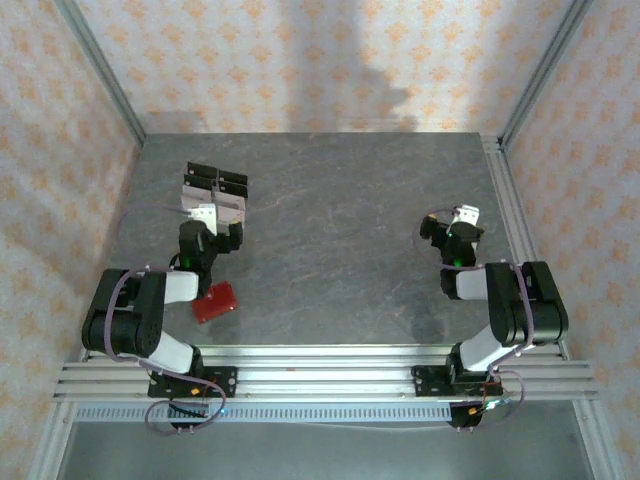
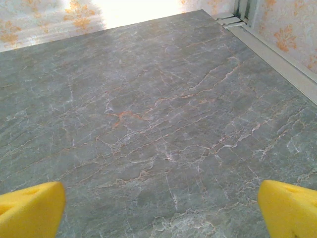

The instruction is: Put the credit cards into the card holder

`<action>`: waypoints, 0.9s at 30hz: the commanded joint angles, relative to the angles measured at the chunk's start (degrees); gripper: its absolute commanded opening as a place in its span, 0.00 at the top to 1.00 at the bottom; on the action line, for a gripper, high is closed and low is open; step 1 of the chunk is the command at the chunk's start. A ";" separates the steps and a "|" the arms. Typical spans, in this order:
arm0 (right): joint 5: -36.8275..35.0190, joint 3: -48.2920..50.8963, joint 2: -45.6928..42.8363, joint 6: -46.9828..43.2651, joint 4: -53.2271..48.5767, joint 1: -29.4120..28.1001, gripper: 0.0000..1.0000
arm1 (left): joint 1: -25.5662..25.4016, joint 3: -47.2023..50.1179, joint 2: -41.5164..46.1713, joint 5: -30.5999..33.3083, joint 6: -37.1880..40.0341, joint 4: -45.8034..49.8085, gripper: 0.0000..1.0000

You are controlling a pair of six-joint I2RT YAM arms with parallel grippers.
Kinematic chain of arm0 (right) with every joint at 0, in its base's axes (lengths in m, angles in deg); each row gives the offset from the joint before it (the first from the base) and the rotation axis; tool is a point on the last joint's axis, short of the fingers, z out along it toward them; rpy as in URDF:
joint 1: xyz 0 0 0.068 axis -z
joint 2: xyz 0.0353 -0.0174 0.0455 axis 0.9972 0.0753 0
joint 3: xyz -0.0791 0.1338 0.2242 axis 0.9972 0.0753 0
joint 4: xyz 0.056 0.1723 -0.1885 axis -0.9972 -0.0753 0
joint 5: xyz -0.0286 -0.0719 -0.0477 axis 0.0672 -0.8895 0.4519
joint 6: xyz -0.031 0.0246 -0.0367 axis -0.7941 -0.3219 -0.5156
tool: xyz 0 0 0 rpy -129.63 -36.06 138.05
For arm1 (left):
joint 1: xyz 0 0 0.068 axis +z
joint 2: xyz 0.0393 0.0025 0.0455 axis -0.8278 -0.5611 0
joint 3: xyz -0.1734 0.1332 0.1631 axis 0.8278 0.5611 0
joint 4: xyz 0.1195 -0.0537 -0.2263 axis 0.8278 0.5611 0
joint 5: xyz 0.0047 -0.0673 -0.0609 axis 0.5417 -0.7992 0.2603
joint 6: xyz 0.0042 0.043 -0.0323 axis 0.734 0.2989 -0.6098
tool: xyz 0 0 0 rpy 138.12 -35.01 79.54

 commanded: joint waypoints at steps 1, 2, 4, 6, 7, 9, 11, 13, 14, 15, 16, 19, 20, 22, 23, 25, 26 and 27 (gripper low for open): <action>0.73 -0.57 0.22 -0.63 0.54 -0.03 0.01 | -0.19 -0.90 0.40 1.62 -0.07 -0.08 0.00; 0.74 -0.57 0.15 -0.57 0.54 -0.03 0.01 | -0.25 -0.92 0.39 1.84 -0.11 -0.02 0.00; 0.74 -0.52 0.19 -0.58 0.54 -0.02 0.01 | -0.25 -1.00 0.39 2.25 -0.26 0.13 0.00; 0.71 -0.53 0.19 -0.57 0.52 -0.06 0.01 | -0.31 -1.27 0.31 3.29 -0.52 0.51 0.00; 0.74 -0.52 0.19 -0.57 0.54 0.01 0.01 | -0.34 -1.28 0.38 3.37 -0.60 0.56 0.00; 0.74 -0.52 0.15 -0.57 0.54 -0.04 0.01 | -0.34 -1.28 0.39 3.39 -0.63 0.59 0.00; 0.74 -0.52 0.19 -0.58 0.54 -0.04 0.01 | -0.29 -1.36 0.39 3.62 -0.74 0.72 0.00; -0.32 -0.54 0.22 -0.21 0.45 -0.02 0.01 | -0.33 -1.47 0.30 3.74 -0.79 0.90 0.00; -0.40 -0.53 0.19 -0.22 0.50 0.03 0.01 | -0.31 -1.56 0.30 3.72 -0.77 0.95 0.00; -0.41 -0.52 0.23 -0.22 0.49 -0.04 0.01 | -0.34 -1.54 0.30 3.72 -0.78 0.94 0.00; -0.40 -0.61 0.28 -0.20 0.31 -0.01 0.01 | -0.39 -1.56 0.29 3.74 -0.75 0.95 0.00; -0.49 -0.83 0.36 -0.14 0.05 0.01 0.01 | -0.43 -1.63 0.30 3.94 -0.71 1.07 0.00; -0.49 -0.87 0.33 -0.13 0.01 -0.04 0.01 | -0.43 -1.63 0.32 3.94 -0.72 1.12 0.00; -0.49 -0.96 0.42 -0.13 -0.07 -0.02 0.01 | -0.42 -1.63 0.31 3.99 -0.73 1.06 0.00; -0.49 -0.96 0.45 -0.14 -0.16 -0.05 0.01 | -0.50 -1.63 0.30 3.96 -0.74 1.12 0.00; -0.49 -1.07 0.45 -0.13 -0.26 -0.05 0.01 | -0.51 -1.63 0.31 4.00 -0.72 1.12 0.00; -0.52 -1.05 0.45 -0.07 -0.25 -0.04 0.01 | -0.52 -1.62 0.23 3.96 -0.73 1.12 0.00; -0.51 -1.07 0.38 -0.04 -0.25 0.03 0.01 | -0.52 -1.65 0.30 3.99 -0.74 1.06 0.00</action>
